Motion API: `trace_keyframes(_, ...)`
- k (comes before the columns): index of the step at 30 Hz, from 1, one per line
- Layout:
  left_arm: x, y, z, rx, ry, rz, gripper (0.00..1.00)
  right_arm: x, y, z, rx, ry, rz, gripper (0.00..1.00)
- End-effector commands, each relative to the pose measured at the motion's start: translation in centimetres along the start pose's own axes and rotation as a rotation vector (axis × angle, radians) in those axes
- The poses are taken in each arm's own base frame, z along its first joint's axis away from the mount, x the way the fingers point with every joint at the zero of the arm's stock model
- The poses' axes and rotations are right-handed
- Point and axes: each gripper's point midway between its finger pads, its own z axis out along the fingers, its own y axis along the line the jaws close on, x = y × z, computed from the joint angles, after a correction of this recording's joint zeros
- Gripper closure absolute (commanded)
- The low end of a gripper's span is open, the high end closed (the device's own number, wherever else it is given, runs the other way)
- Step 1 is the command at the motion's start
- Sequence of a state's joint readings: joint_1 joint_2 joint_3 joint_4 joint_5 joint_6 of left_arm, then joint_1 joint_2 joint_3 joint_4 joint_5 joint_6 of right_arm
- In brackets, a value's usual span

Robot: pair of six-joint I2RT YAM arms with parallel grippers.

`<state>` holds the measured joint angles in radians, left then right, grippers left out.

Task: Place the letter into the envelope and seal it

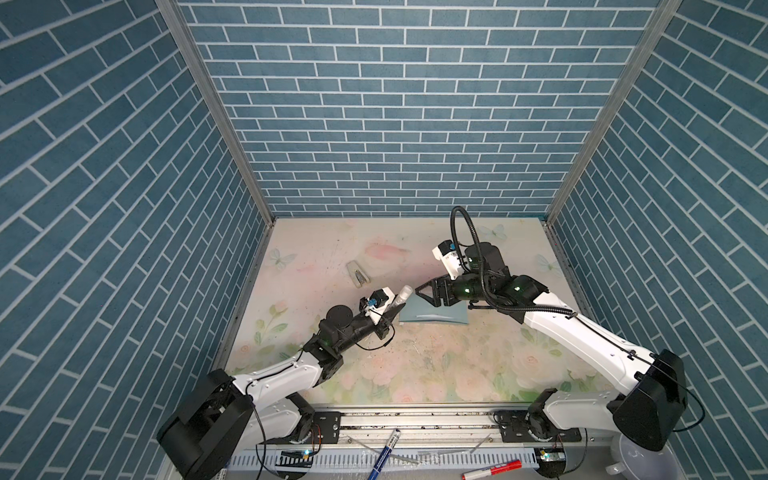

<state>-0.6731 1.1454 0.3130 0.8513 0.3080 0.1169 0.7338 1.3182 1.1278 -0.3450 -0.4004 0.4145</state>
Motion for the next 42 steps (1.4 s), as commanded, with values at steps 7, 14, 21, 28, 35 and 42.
trace_keyframes(7, -0.9, -0.5, 0.2, 0.018, -0.038, 0.037, 1.00, -2.3, 3.3, 0.6, -0.080, -0.002, -0.043, 0.27)
trace_keyframes(14, -0.8, -0.5, 0.1, 0.012, -0.031, 0.039, 1.00, -1.6, 3.4, 1.7, -0.072, 0.043, -0.046, 0.36)
trace_keyframes(21, -0.7, -0.5, 0.2, 0.012, -0.023, 0.037, 1.00, -1.0, 3.7, 2.4, -0.074, 0.066, -0.060, 0.54)
trace_keyframes(28, -0.7, -0.6, 0.3, 0.022, -0.018, 0.035, 1.00, -1.0, 3.8, 2.5, -0.075, 0.059, -0.065, 0.66)
trace_keyframes(35, -0.4, -0.9, 0.4, 0.031, -0.008, 0.033, 1.00, -0.8, 4.0, 2.7, -0.084, 0.066, -0.069, 0.80)
trace_keyframes(42, 0.1, -1.0, 0.5, 0.037, 0.009, 0.034, 1.00, -1.2, 4.3, 1.7, -0.083, 0.050, -0.095, 0.87)
